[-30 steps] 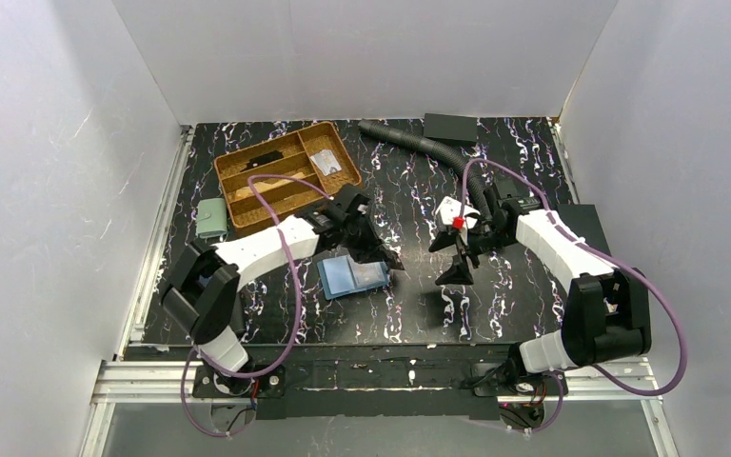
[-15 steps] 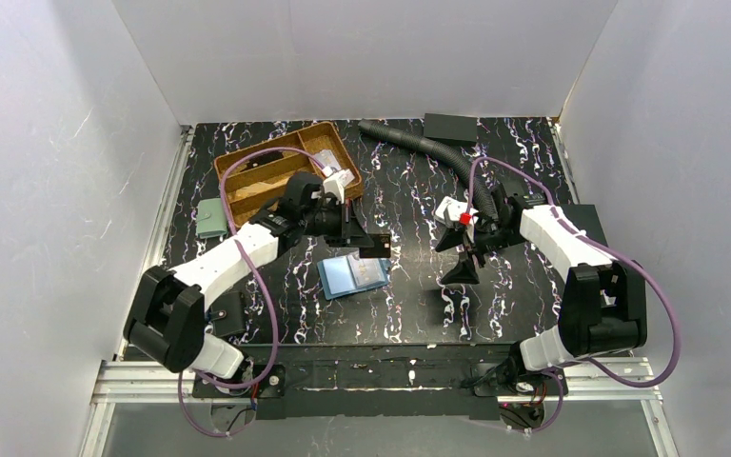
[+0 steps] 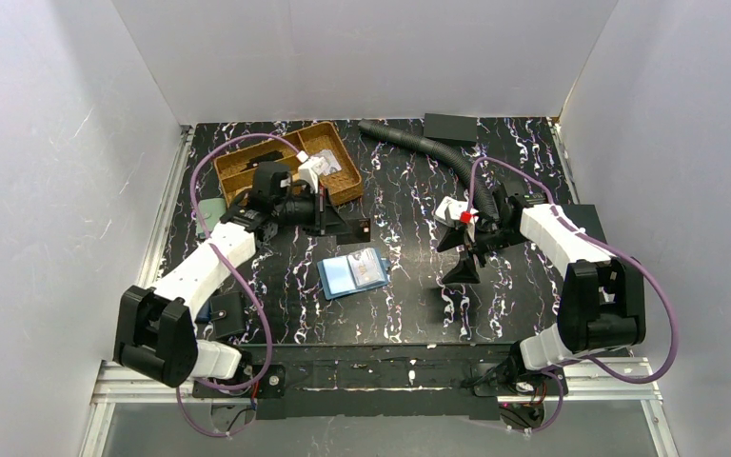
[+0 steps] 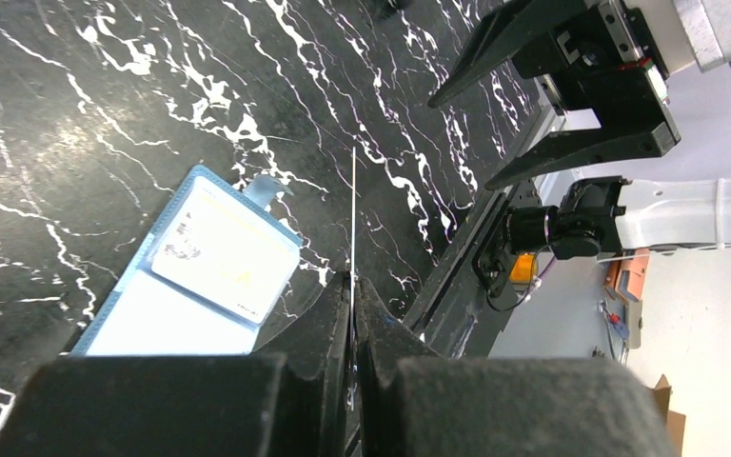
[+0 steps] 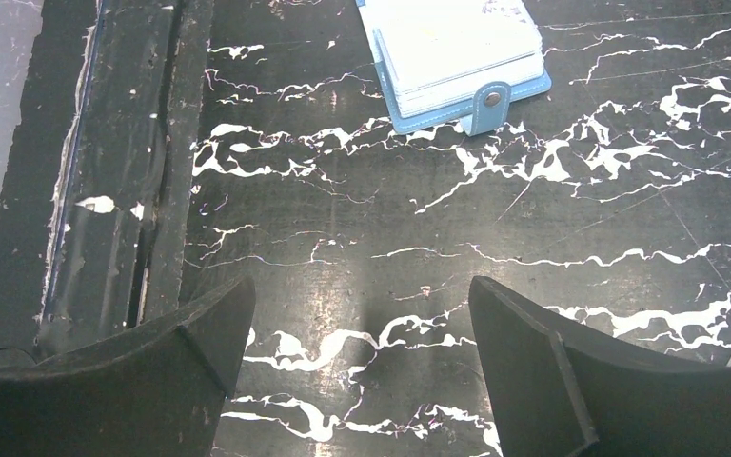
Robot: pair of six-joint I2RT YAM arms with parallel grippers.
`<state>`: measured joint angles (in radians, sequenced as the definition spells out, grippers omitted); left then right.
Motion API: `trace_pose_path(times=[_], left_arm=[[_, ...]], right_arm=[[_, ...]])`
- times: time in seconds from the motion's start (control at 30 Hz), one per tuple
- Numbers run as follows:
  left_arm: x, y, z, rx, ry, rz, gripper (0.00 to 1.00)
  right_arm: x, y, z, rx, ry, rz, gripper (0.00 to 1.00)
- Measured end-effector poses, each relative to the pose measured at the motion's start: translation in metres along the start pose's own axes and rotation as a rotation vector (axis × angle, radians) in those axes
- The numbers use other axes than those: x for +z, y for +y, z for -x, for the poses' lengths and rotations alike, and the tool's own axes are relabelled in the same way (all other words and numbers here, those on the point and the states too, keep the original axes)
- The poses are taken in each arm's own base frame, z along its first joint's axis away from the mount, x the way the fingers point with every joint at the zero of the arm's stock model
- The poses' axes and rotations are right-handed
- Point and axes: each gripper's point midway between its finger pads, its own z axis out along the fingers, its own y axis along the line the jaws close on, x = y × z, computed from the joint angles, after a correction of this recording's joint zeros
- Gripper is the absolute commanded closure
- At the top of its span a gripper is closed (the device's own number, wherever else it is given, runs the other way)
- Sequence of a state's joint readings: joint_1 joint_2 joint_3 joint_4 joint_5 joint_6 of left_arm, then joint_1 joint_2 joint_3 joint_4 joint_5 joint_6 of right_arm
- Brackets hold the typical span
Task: Take the credit cards out of the card holder
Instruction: Place the credit card in the storage box.
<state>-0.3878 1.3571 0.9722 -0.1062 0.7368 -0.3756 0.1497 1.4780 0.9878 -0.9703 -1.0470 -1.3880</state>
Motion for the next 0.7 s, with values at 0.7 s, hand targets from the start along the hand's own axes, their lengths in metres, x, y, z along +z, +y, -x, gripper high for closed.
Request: trace_pose_path(times=[0.7], left_arm=[[-0.063,0.049,0.063,0.064,-0.114,0.121,1.00]], right_arm=[[-0.001,-0.002,-0.003,0.012,0.005,-0.002,0.08]])
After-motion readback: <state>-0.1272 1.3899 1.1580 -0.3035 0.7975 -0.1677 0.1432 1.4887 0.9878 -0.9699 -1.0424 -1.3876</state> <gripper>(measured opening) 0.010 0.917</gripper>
